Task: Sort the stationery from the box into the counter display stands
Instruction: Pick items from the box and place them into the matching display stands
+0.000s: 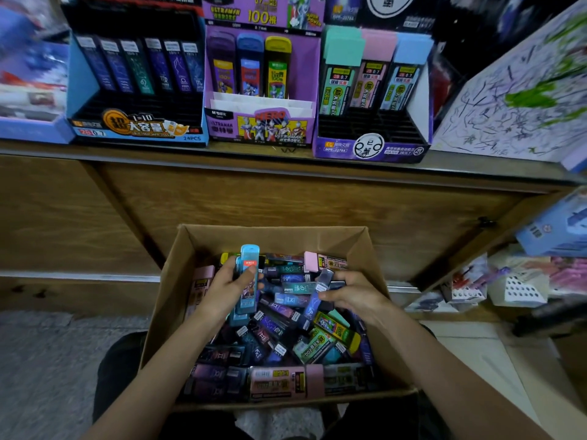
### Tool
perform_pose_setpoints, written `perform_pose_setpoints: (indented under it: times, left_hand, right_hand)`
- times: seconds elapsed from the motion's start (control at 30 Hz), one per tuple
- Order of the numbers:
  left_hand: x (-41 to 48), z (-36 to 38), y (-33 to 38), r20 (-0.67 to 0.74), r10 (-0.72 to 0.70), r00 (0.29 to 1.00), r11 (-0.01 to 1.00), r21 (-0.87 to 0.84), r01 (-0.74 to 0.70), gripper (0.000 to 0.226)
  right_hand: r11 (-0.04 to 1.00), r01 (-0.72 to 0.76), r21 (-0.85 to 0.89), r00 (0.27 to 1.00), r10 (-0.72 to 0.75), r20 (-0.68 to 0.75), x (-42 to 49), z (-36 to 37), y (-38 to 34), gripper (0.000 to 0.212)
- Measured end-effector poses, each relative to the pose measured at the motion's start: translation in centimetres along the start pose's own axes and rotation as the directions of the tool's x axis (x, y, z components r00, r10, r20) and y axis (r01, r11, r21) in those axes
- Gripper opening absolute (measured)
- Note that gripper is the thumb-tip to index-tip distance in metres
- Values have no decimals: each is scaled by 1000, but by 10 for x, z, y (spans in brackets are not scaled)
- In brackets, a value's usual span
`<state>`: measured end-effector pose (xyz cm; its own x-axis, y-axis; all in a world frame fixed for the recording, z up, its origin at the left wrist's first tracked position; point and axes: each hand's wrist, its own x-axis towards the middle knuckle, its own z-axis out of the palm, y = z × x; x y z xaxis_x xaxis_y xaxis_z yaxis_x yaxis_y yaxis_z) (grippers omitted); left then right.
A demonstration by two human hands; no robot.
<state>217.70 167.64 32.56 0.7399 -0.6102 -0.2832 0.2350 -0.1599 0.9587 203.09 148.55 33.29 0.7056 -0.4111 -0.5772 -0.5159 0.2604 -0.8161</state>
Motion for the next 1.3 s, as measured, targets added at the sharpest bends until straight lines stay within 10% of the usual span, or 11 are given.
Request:
perform_pose_setpoints:
  times: [0.3, 0.47, 0.57, 1.3]
  left_hand:
    - [-7, 21, 16, 221, -141, 965, 989, 74, 128, 14]
    - [-16, 31, 18, 357, -247, 901, 968, 126, 215, 68]
    - [-23, 27, 26, 412, -180, 893, 983, 97, 154, 56]
    - [-36, -7, 76, 274, 19, 962, 997, 73, -40, 39]
  right_hand:
    - [940, 100, -326, 941, 17, 337, -36, -13, -73, 39]
    - [938, 90, -336, 931, 41, 362, -33, 0, -86, 41]
    - [969, 84, -234, 929, 8, 370, -31, 5, -86, 41]
    - [900, 423, 102, 903, -428, 32, -40, 14, -125, 25]
